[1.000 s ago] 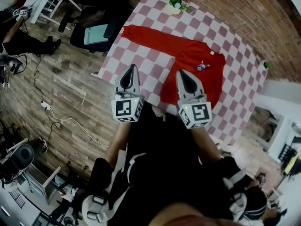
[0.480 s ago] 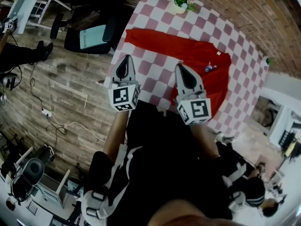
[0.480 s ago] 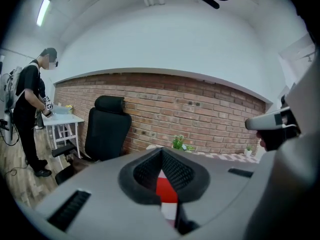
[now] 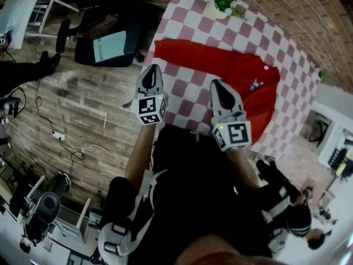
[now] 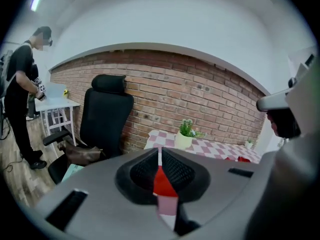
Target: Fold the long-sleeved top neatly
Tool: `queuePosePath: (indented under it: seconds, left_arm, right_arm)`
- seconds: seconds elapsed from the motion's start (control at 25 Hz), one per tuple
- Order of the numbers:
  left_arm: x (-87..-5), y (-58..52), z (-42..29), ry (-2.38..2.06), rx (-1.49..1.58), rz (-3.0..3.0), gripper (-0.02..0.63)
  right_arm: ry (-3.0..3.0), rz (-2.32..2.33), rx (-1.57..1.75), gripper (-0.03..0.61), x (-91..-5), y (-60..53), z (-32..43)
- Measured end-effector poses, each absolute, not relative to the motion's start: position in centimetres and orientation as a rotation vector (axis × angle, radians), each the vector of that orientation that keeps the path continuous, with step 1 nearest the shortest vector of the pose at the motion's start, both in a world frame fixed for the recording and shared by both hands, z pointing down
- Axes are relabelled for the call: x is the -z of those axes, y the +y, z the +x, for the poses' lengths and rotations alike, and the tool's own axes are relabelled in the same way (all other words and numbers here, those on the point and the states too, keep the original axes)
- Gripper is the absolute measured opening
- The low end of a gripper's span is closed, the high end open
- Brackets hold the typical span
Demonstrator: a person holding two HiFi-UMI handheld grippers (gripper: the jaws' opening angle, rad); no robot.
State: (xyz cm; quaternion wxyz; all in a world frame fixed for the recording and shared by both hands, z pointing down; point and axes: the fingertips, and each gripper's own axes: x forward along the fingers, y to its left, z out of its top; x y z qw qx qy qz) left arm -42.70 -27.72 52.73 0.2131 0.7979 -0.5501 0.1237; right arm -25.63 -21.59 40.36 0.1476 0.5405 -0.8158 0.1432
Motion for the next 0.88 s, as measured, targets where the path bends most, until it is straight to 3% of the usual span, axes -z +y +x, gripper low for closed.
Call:
queuePosePath:
  seconds: [0.28,0.48,0.88]
  left_arm:
    - [-58.4,-30.5,-44.1,-1.478,-0.436,2.154,0.003]
    - [-62.7,-31.4,-43.9,-1.419,-0.539,2.112,0.069]
    - [-69.4,-32.4,-44.1,-1.350,-0.706,2.003,0.111]
  right_arm:
    - [-2.292,1.569,-0.449,0.008,-42.2,-23.6,-26.9]
    - [-2.244,1.587,-0.470,0.008,-42.8,-24.3,-26.6]
    - [-2.190,1.609,-0.522,0.008,-44.0,-25.1,-26.2]
